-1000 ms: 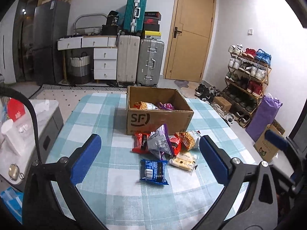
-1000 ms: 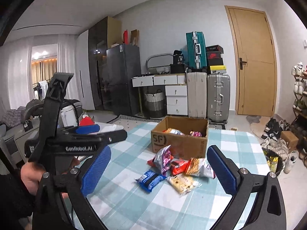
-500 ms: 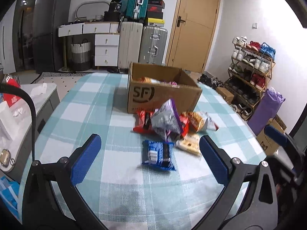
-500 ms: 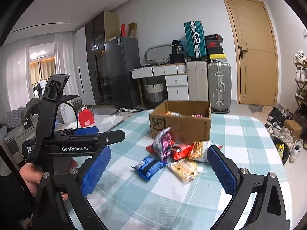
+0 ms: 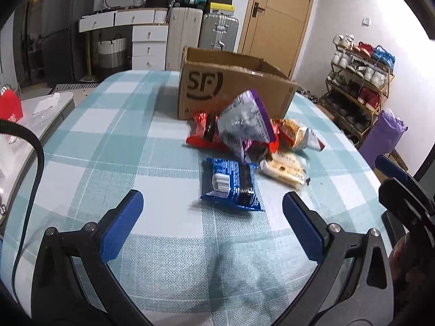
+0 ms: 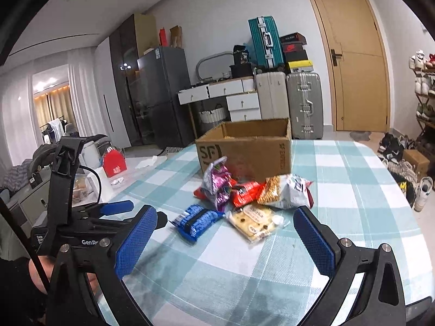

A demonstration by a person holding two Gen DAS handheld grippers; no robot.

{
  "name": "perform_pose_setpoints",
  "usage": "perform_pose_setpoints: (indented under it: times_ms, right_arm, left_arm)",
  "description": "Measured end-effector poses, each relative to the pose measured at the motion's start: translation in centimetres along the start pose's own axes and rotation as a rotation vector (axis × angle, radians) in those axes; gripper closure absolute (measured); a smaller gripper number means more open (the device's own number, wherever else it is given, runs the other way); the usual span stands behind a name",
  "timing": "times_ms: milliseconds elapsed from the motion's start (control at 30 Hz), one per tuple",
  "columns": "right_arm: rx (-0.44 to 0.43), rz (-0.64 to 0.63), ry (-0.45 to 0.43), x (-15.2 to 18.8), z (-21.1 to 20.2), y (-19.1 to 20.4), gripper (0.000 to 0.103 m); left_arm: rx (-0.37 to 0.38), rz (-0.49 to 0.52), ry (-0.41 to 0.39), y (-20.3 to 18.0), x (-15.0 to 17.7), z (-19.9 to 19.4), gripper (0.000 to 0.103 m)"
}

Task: Organize snacks
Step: 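Move both tools back toward the remaining snacks on the table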

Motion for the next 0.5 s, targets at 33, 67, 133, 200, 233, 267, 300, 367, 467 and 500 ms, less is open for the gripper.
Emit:
perform_pose_setpoints:
  times_ms: [33, 67, 133, 200, 233, 267, 300, 367, 467, 500]
  right_arm:
    - [0.001, 0.001, 0.003, 0.2, 0.1, -0.2, 0.001]
    - [-0.001, 0.002, 0.008, 0.4, 0.4, -0.3, 0.001]
    - [-0.002, 0.006, 0.015, 0.8, 0.9, -0.5, 0.001]
    - [-0.005, 0.014, 0.026, 0.9, 1.2, -0.6, 0.001]
    - [-0.010, 0.023, 0.034, 1.0, 1.5, -0.8, 0.001]
    - [-0.015, 0.029, 0.036, 1.0, 1.6, -0.9, 0.001]
    - [-0.020, 0.032, 0.037, 1.0, 1.6, -1.0, 0.001]
    - [-0.018, 0.043, 0.046, 1.0, 1.8, -1.2, 0.001]
    - [-0.017, 0.074, 0.076, 1.2, 2.4, -1.8, 0.001]
    - [-0.010, 0.090, 0.089, 1.4, 2.7, -2.1, 0.001]
  left_arm:
    - [-0.004, 0.003, 0.006, -0.1, 0.0, 0.4, 0.001]
    - [-0.006, 0.003, 0.010, -0.1, 0.0, 0.6, 0.001]
    - [-0.002, 0.001, 0.022, -0.1, 0.0, 1.4, 0.001]
    - [-0.006, 0.001, 0.031, 0.0, 0.0, 1.7, 0.001]
    - [-0.005, 0.001, 0.039, -0.1, -0.1, 2.3, 0.001]
    - [-0.006, 0.000, 0.044, -0.2, 0.0, 2.5, 0.001]
    - [-0.005, 0.001, 0.050, -0.2, 0.0, 2.8, 0.001]
    - [-0.008, 0.010, 0.069, -0.4, -0.2, 3.7, 0.001]
    - [-0.016, 0.019, 0.092, -0.5, -0.5, 4.6, 0.001]
    - [-0.022, 0.020, 0.102, -0.5, -0.6, 5.2, 0.001]
Point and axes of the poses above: each gripper's, at about its wrist camera, not at the fingertips, and z roughly the way its jaws point, y to its left, x to its underside, the point moved 7 cm from there along z, roughly the way its jaws point, and after that the axes turned 2 degrees about x, right-handed, at the moved point
